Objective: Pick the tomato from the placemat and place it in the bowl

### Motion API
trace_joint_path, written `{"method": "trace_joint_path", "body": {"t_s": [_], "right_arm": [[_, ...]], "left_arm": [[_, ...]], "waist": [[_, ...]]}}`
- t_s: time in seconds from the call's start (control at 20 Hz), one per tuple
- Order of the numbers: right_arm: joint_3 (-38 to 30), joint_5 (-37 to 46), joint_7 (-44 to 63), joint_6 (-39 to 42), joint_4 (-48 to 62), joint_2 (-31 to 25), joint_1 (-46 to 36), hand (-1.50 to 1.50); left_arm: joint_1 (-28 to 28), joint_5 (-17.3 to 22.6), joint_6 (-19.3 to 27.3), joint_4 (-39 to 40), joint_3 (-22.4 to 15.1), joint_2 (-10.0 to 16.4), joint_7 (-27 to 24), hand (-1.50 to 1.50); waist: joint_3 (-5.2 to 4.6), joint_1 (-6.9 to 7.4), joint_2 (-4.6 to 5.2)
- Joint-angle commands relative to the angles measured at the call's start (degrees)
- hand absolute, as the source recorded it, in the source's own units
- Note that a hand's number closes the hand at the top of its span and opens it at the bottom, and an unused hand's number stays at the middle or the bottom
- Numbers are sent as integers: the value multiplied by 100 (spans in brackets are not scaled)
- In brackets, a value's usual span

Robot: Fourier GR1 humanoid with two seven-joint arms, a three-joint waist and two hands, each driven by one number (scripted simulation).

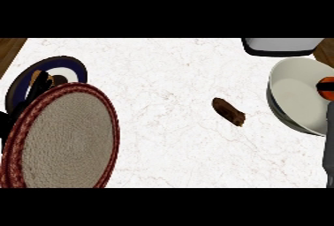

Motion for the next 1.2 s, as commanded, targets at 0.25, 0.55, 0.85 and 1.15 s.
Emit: {"method": "trace_joint_path", "body": {"t_s": [0.25,0.55,0.85,1.15], "right_arm": [[-250,-1203,-1028,-2372,-2005,573,262,-150],[-174,-2082,-1105,-1774,-4447,1506,2050,-150],[903,-3123,-385,-1765,-6365,1529,4160,-150],[2099,-3851,-471,-2678,-7827,1535,6051,-150]], "left_arm": [[-62,-19,54,151,85,2,-45,0],[195,99,-124,-14,278,197,-140,0],[173,-100,52,58,-16,-143,-176,0],[52,-63,23,105,75,-78,-52,0]], "waist": [[3,-146,-35],[-10,-209,-73],[-5,-181,-43],[-1,-140,-16]]}}
